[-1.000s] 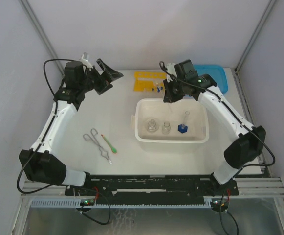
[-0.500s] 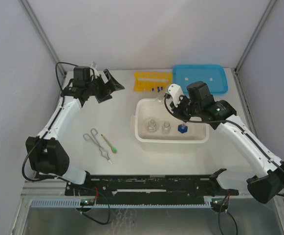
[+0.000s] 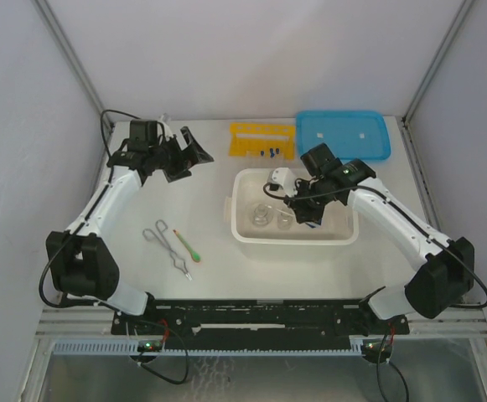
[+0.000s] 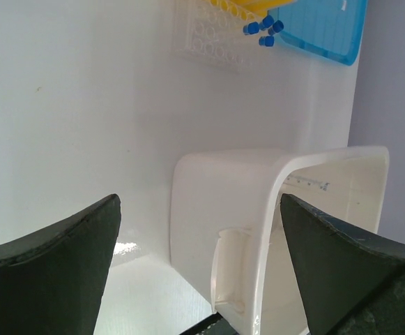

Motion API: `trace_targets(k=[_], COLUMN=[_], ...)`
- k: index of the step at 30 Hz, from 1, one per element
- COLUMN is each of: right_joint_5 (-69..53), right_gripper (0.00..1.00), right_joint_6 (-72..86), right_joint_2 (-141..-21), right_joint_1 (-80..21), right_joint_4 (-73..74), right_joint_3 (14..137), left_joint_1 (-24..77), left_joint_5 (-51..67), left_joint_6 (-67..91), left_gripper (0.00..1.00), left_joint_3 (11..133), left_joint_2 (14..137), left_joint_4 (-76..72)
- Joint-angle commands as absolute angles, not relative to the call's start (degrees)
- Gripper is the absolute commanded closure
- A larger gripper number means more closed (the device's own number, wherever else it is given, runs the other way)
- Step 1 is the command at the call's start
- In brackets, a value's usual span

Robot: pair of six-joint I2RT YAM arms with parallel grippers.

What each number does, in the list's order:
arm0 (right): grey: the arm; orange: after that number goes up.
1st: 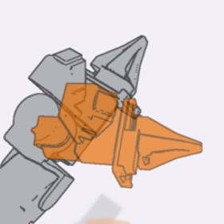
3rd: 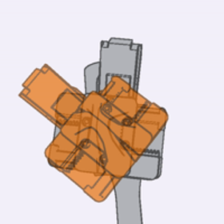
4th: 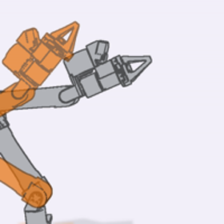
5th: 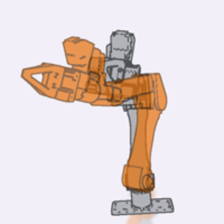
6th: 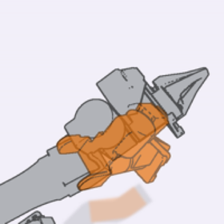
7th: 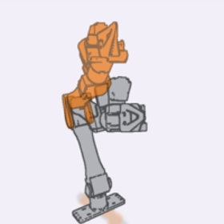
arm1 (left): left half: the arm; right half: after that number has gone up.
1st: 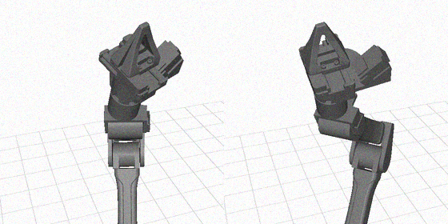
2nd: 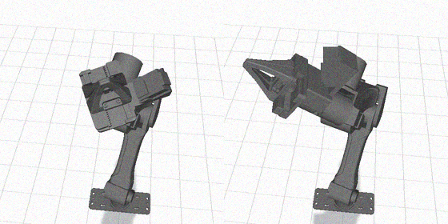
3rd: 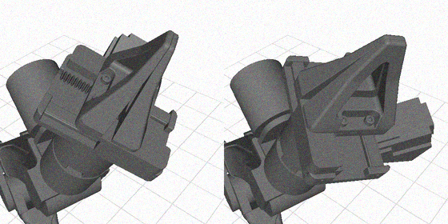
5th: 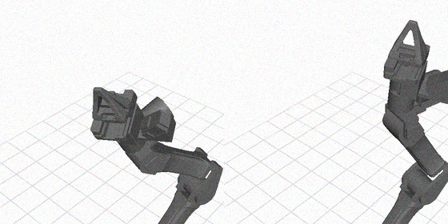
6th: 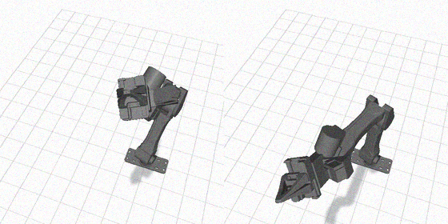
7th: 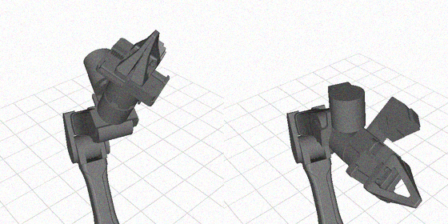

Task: Organize the chemistry lab equipment
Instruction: Place the chemistry item in the storage box.

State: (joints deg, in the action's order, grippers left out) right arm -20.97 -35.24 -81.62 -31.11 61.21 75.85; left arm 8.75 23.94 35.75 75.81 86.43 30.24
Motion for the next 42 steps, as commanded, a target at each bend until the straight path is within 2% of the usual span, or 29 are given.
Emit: trace_targets(k=[1,10,42], right_joint_5=[-19.04,-15.49,-13.28], right_gripper=[1.00,1.00,1.00], right_joint_6=[-38.12,-39.88,-39.65], right_joint_2=[-79.58,-79.44,-90.73], right_joint_1=[-31.07,-31.74,-33.45], right_joint_4=[60.31,55.54,52.85], right_joint_3=[73.65,66.68,67.92], left_joint_1=[8.87,8.86,8.84], left_joint_5=[23.20,23.29,22.72], left_joint_6=[33.65,33.22,31.32], left_gripper=[0.00,0.00,0.00], left_joint_3=[74.56,73.22,69.53], left_joint_2=[85.49,85.39,83.92], left_joint_4=[29.17,28.71,28.53])
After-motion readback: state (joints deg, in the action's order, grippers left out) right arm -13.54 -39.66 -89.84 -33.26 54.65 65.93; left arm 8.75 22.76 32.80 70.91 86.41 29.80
